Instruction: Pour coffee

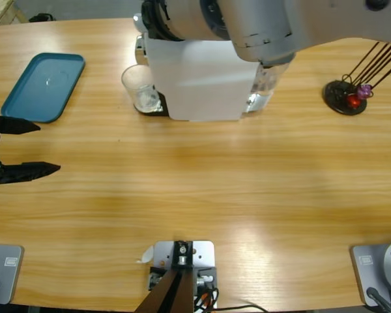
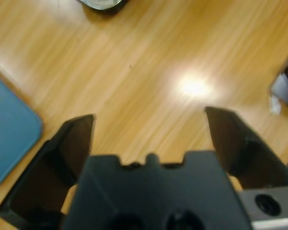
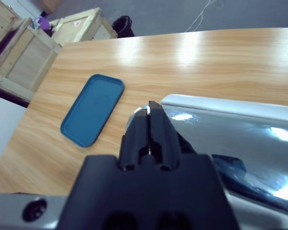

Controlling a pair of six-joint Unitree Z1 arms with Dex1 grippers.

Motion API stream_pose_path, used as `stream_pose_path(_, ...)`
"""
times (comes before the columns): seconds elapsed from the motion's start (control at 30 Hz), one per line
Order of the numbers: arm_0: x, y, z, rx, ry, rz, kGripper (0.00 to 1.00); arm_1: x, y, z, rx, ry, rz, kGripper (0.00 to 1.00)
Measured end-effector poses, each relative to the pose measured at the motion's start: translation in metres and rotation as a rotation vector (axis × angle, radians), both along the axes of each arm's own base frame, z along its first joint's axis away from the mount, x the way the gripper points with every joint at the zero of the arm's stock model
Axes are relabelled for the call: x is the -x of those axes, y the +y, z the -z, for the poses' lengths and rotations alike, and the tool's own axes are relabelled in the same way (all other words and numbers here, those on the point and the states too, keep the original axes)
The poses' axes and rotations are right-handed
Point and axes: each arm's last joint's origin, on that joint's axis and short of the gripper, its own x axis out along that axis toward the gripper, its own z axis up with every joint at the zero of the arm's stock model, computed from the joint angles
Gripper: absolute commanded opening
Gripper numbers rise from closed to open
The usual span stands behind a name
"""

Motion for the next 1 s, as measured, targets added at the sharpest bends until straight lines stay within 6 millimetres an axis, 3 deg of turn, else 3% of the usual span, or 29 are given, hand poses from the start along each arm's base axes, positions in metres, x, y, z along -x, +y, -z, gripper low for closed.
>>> stream_pose_path(0.13,0.0,0.0,0.0,0.0,0.0,0.001,0.996,0.0,0.0,0.001,-0.003,-0.002,0.0,0.0)
stream_pose_path(0.17,0.0,0.0,0.0,0.0,0.0,0.001,0.996,0.0,0.0,0.001,0.0,-0.004,-0.002,0.385)
stream_pose_path(0.2,0.0,0.0,0.0,0.0,0.0,0.001,0.996,0.0,0.0,0.0,0.008,-0.011,-0.01,0.631)
stream_pose_path(0.27,0.0,0.0,0.0,0.0,0.0,0.001,0.996,0.001,-0.001,-0.003,0.046,-0.046,-0.041,0.727)
stream_pose_path(0.37,-0.001,-0.001,0.0,0.003,-0.005,0.001,0.996,0.004,-0.005,-0.013,0.151,-0.103,-0.116,0.751)
stream_pose_path(0.43,-0.001,-0.001,-0.001,0.005,-0.009,0.001,0.996,0.005,-0.006,-0.024,0.22,-0.123,-0.163,0.935)
stream_pose_path(0.5,-0.002,-0.001,-0.001,0.005,-0.016,-0.002,0.996,0.006,-0.007,-0.035,0.275,-0.129,-0.192,1.0)
stream_pose_path(0.67,-0.003,0.0,-0.001,-0.013,-0.028,-0.039,0.996,0.014,-0.025,-0.09,0.324,-0.162,-0.157,1.0)
stream_pose_path(0.77,-0.004,0.001,-0.001,-0.012,-0.018,-0.073,0.996,0.013,-0.054,-0.117,0.356,-0.151,-0.098,1.0)
stream_pose_path(0.87,-0.004,0.002,0.0,-0.019,-0.02,-0.087,0.996,0.005,-0.09,-0.13,0.386,-0.118,-0.027,0.98)
stream_pose_path(0.9,-0.004,0.002,0.0,-0.021,-0.021,-0.089,0.996,0.002,-0.1,-0.133,0.39,-0.112,-0.005,0.87)
stream_pose_path(0.93,-0.004,0.002,0.0,-0.022,-0.022,-0.09,0.996,0.001,-0.109,-0.137,0.389,-0.107,0.012,0.653)
stream_pose_path(0.97,-0.004,0.002,0.0,-0.023,-0.022,-0.091,0.996,0.0,-0.117,-0.14,0.39,-0.099,0.027,0.524)
stream_pose_path(1.0,-0.004,0.002,0.0,-0.024,-0.022,-0.091,0.996,-0.002,-0.125,-0.141,0.394,-0.088,0.041,0.295)
